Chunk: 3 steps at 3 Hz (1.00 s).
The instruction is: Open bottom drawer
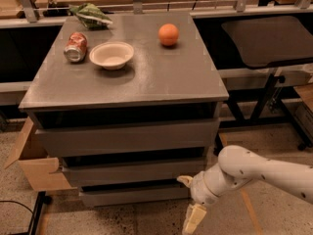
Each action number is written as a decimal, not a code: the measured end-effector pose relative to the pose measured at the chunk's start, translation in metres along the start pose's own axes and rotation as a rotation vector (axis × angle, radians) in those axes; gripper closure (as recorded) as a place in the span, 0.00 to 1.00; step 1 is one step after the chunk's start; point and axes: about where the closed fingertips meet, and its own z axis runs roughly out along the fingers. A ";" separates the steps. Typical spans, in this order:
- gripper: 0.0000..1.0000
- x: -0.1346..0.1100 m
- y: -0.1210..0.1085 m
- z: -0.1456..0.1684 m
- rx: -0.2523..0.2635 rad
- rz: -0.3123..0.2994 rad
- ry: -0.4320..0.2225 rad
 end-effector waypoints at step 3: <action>0.00 0.046 0.005 0.103 -0.059 0.008 -0.055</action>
Offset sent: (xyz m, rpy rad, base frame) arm -0.0258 0.0373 -0.1605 0.0901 0.0543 0.0222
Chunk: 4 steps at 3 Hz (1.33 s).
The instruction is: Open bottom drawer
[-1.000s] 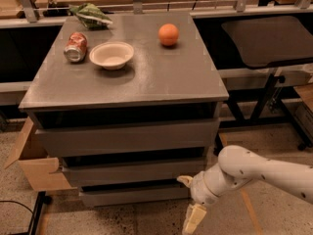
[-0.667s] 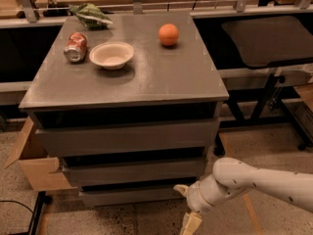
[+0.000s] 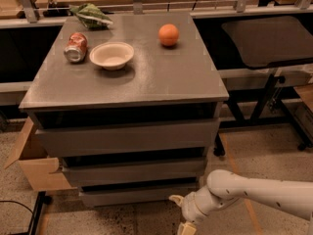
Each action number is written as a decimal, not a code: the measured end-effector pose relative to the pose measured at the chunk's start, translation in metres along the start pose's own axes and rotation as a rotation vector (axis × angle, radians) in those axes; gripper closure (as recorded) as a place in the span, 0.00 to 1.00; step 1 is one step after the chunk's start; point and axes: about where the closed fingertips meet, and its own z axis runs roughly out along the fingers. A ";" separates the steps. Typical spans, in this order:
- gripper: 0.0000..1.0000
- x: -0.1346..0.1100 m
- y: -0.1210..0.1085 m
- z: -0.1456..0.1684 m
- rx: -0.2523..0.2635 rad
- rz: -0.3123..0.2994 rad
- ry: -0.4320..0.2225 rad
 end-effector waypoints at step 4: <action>0.00 0.038 -0.081 0.055 0.100 -0.157 -0.021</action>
Offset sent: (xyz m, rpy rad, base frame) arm 0.0583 0.0041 -0.0763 0.0335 -0.1516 0.0443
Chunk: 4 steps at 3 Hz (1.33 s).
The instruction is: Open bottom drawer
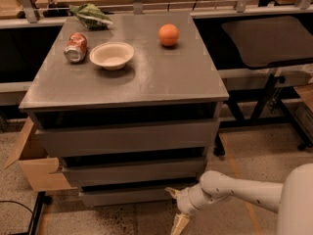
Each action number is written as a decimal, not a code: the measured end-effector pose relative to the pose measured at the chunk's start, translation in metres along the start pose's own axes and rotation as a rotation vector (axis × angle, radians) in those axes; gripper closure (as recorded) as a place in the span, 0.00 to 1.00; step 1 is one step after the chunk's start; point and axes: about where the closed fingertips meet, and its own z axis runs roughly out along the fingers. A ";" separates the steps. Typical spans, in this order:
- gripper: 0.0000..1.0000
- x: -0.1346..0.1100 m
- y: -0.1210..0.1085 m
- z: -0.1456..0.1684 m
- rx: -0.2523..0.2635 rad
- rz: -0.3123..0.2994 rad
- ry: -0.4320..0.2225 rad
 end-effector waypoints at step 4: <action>0.00 0.056 -0.044 0.054 0.093 -0.162 0.137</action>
Offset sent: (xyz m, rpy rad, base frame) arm 0.0362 -0.0117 -0.0698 -0.2068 -0.1285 0.0421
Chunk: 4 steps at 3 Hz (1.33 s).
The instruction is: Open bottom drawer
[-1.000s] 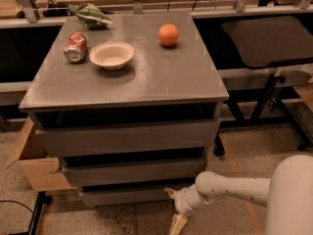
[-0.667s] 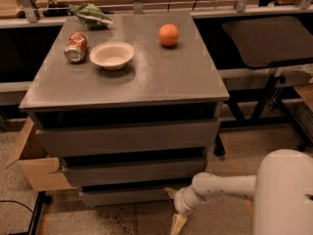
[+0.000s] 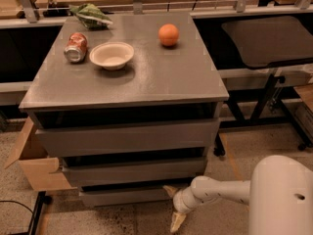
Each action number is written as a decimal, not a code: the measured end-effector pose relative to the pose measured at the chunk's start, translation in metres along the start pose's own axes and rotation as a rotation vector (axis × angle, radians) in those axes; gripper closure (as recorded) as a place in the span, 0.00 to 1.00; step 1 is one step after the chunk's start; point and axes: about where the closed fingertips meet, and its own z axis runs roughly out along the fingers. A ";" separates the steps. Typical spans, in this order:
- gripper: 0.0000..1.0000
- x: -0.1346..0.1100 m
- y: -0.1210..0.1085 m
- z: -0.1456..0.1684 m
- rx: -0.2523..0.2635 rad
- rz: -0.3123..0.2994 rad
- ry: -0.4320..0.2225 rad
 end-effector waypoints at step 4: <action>0.00 0.002 -0.057 0.064 0.094 -0.106 -0.067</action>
Offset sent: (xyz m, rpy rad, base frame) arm 0.0518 0.0259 -0.0322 0.0631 -0.1522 0.0412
